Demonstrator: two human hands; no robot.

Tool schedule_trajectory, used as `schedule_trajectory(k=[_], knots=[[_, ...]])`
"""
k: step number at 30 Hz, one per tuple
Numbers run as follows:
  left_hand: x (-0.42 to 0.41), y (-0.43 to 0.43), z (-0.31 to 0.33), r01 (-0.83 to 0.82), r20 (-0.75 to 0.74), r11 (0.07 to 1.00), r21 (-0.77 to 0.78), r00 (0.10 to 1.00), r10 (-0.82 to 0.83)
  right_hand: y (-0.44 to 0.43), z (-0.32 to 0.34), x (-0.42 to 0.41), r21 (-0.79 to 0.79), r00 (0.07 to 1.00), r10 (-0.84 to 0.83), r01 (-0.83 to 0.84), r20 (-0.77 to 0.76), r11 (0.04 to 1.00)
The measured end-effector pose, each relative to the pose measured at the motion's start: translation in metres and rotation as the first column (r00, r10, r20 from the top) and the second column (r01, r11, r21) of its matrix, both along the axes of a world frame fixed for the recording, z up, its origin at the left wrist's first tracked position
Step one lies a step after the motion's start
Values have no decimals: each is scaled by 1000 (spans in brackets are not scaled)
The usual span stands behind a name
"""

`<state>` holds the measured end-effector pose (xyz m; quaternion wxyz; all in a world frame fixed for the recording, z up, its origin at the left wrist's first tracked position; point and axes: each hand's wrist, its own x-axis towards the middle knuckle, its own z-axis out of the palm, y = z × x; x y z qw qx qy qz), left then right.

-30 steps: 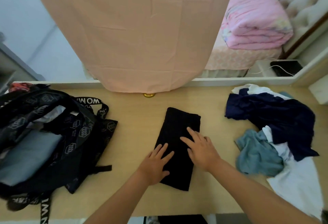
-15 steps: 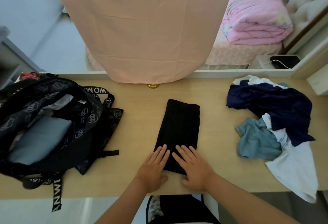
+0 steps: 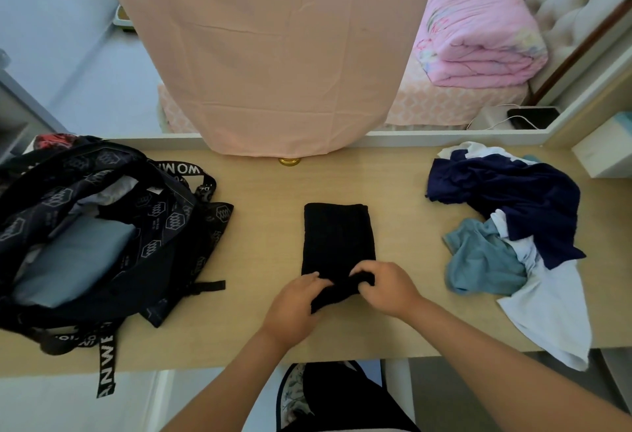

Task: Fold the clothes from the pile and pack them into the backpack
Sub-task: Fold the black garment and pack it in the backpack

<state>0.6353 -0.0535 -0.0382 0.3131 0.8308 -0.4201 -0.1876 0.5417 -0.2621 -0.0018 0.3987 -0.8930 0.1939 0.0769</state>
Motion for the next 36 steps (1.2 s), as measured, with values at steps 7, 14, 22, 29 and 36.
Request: schedule_trajectory(k=[7,14,22,29,36], knots=[[32,-41,17,-335,-344,937,101,872,349,-19,-9,1,141,982,-143,159,-120,977],[16,-52,2,-89,465,994,-56,879,105,-16,-29,25,-97,942,-296,283,-157,954],[16,-46,-32,134,315,886,443,902,-294,-5,-36,35,-317,892,-451,435,26,842],[33,-46,-35,204,250,890,407,913,-323,-11,-66,7,-515,942,336,-294,-13,805],[45,-28,-31,156,234,961,230,949,-210,-24,-62,16,-331,958,285,-276,-23,902]])
